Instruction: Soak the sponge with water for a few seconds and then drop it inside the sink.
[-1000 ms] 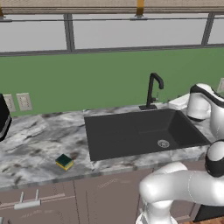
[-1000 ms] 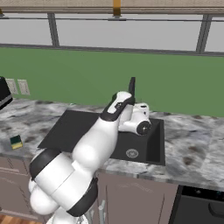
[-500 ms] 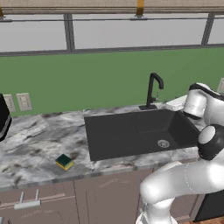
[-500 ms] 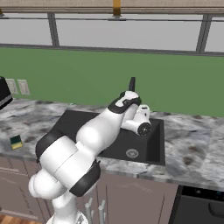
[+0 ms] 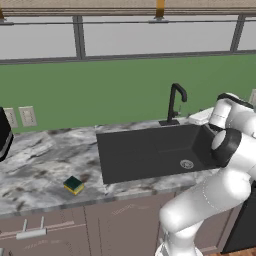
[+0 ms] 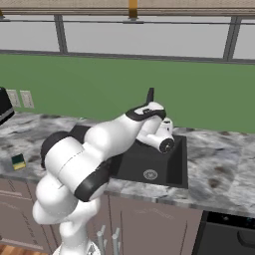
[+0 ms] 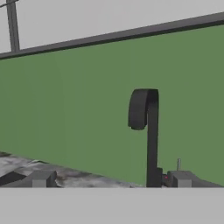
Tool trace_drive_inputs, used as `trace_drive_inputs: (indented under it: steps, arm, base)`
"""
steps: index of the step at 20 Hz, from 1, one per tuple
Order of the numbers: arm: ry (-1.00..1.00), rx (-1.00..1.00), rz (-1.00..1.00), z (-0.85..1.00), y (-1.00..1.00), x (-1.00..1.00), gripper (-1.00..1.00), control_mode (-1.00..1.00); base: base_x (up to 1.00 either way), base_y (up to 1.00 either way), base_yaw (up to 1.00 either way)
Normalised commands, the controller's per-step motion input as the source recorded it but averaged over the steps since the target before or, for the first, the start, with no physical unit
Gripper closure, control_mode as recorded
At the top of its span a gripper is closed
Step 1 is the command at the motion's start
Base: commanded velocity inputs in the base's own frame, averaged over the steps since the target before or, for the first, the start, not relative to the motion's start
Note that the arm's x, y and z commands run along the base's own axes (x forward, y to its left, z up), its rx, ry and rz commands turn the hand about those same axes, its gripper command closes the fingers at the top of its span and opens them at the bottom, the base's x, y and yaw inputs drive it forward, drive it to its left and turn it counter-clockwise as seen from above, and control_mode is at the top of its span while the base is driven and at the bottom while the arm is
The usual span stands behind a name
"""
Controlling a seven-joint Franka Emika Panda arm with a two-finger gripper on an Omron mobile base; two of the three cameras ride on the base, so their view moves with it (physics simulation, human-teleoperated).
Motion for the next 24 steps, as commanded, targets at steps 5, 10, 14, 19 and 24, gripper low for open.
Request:
trace_drive_inputs:
  steps: [5, 10, 14, 19, 24]
  arm:
    - [0.0, 0.0, 0.0, 0.0, 0.0, 0.05, -1.0, -1.0]
    - [0.0, 0.01, 0.0, -0.01, 0.0, 0.14, -1.0, -1.0]
    - [0.0, 0.0, 0.0, 0.0, 0.0, 0.14, -1.0, -1.0]
    - [0.0, 0.0, 0.0, 0.0, 0.0, 0.17, -1.0, -1.0]
    - [0.0, 0.01, 0.0, 0.0, 0.0, 0.11, -1.0, -1.0]
  base:
    - [0.0, 0.0, 0.0]
    - [0.0, 0.0, 0.0]
    - [0.0, 0.0, 0.0]
    - [0.0, 0.0, 0.0]
    - [0.0, 0.0, 0.0]
